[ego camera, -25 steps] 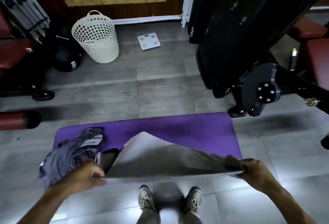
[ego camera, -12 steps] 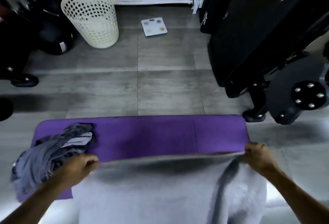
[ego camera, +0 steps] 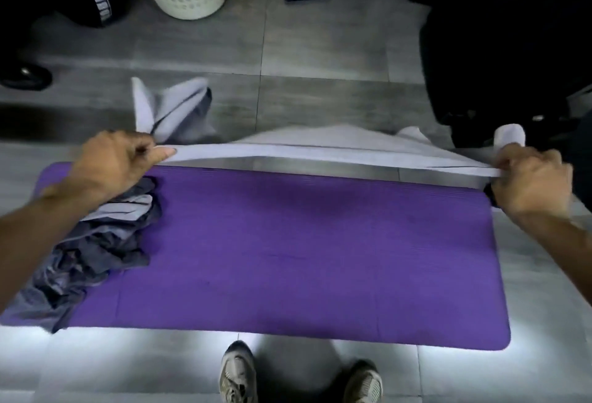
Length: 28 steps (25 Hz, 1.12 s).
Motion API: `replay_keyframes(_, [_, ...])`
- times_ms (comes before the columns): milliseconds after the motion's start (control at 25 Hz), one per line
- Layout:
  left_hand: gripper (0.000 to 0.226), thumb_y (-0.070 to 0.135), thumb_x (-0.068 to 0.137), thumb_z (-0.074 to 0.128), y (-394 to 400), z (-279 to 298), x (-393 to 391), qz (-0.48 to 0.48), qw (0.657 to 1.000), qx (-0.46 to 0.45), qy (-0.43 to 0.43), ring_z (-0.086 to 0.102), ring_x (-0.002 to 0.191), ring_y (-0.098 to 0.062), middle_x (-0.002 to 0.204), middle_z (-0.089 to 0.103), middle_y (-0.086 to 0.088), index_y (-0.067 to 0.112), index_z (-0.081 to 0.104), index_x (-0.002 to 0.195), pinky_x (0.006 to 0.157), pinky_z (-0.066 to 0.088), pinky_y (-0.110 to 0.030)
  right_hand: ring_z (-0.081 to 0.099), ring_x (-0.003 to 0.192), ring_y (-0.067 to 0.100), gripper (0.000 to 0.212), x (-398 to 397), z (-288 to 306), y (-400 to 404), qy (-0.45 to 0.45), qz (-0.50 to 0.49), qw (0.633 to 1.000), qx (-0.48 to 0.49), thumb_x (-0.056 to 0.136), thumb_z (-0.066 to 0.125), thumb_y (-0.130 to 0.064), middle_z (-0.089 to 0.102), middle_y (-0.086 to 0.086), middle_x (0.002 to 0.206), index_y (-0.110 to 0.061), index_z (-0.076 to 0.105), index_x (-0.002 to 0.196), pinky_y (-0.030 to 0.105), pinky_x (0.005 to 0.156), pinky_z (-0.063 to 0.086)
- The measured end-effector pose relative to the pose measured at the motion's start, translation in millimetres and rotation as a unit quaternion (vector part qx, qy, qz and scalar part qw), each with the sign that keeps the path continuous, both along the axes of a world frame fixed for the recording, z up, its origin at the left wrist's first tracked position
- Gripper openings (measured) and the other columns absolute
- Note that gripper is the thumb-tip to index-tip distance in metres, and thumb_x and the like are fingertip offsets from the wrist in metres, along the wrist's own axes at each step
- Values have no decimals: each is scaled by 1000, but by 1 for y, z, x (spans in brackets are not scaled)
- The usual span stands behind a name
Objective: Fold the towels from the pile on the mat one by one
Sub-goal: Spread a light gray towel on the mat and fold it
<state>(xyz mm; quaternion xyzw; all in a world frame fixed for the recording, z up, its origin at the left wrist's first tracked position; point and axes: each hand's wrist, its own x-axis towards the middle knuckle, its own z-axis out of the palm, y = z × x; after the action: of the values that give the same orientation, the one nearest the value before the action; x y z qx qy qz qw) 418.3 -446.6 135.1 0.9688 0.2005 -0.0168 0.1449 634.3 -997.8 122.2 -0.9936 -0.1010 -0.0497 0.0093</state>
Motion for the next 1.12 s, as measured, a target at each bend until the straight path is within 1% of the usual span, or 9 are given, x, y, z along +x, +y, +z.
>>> replay_keyframes(200, [7, 13, 82, 71, -11, -228, -23, -44, 997, 66, -3, 66, 69, -41, 75, 67, -22, 14, 67, 88, 62, 50, -44, 49, 83, 44, 44, -19, -227, -30, -19, 79, 993, -81, 63, 45, -23, 60, 22, 93, -10, 71, 96, 45, 71, 37])
replay_keyframes(280, [19, 3, 79, 70, -12, -323, -41, -52, 995, 86, 2, 67, 66, -44, 77, 69, -24, 14, 71, 94, 57, 52, -45, 49, 85, 44, 46, -32, -313, -41, -14, 78, 993, -86, 64, 44, -21, 59, 22, 93, -9, 71, 98, 47, 73, 41])
replay_keyframes(400, [10, 6, 82, 65, -34, -430, -74, -95, 994, 54, -26, 67, 56, -40, 72, 70, -18, 10, 73, 86, 49, 53, -44, 53, 79, 43, 24, -66, -414, -61, 31, 51, 995, -81, 73, 57, -5, 52, 18, 89, -9, 61, 96, 47, 62, 50])
replay_keyframes(480, [19, 23, 86, 59, -52, -478, -97, -128, 991, 15, -30, 69, 61, -33, 74, 72, -9, 12, 74, 83, 49, 53, -38, 55, 78, 42, 33, -90, -460, -79, 96, 27, 991, -90, 69, 67, -1, 50, 13, 93, -11, 57, 99, 46, 51, 52])
replay_keyframes(560, [34, 34, 85, 46, -66, -504, -123, -155, 988, 0, -21, 69, 76, -25, 79, 73, -3, 16, 75, 82, 49, 54, -34, 57, 83, 41, 41, -113, -485, -102, 139, 27, 985, -101, 68, 69, -3, 53, 8, 100, -16, 65, 106, 45, 47, 52])
replay_keyframes(680, [28, 26, 79, 46, -79, -515, -147, -196, 980, 20, 27, 65, 93, -17, 84, 72, 2, 19, 73, 83, 49, 56, -32, 64, 89, 39, 49, -139, -487, -122, 168, 17, 977, -128, 65, 70, 1, 61, 6, 105, -23, 70, 108, 45, 47, 52])
replay_keyframes(760, [26, 11, 64, 62, -84, -518, -162, -221, 972, 37, 68, 72, 86, -25, 84, 72, 3, 22, 72, 86, 47, 56, -33, 66, 87, 39, 46, -156, -480, -127, 191, -5, 972, -135, 65, 71, 2, 65, 6, 102, -24, 71, 103, 45, 49, 53])
replay_keyframes(920, [83, -7, 22, 84, -98, -519, -187, -224, 961, -9, 159, 73, 70, -24, 80, 73, 0, 25, 62, 95, 45, 55, -29, 63, 92, 38, 57, -195, -483, -153, 250, -62, 952, -167, 71, 60, -12, 61, 6, 119, -47, 56, 116, 44, 59, 57])
replay_keyframes(1120, [38, 26, 69, 74, -114, -509, -194, -253, 932, -63, 250, 64, 74, -2, 82, 65, 15, 34, 55, 101, 61, 49, -15, 62, 68, 44, 64, -225, -497, -182, 293, -45, 944, -146, 50, 79, -2, 65, 19, 89, -32, 67, 106, 47, 51, 55])
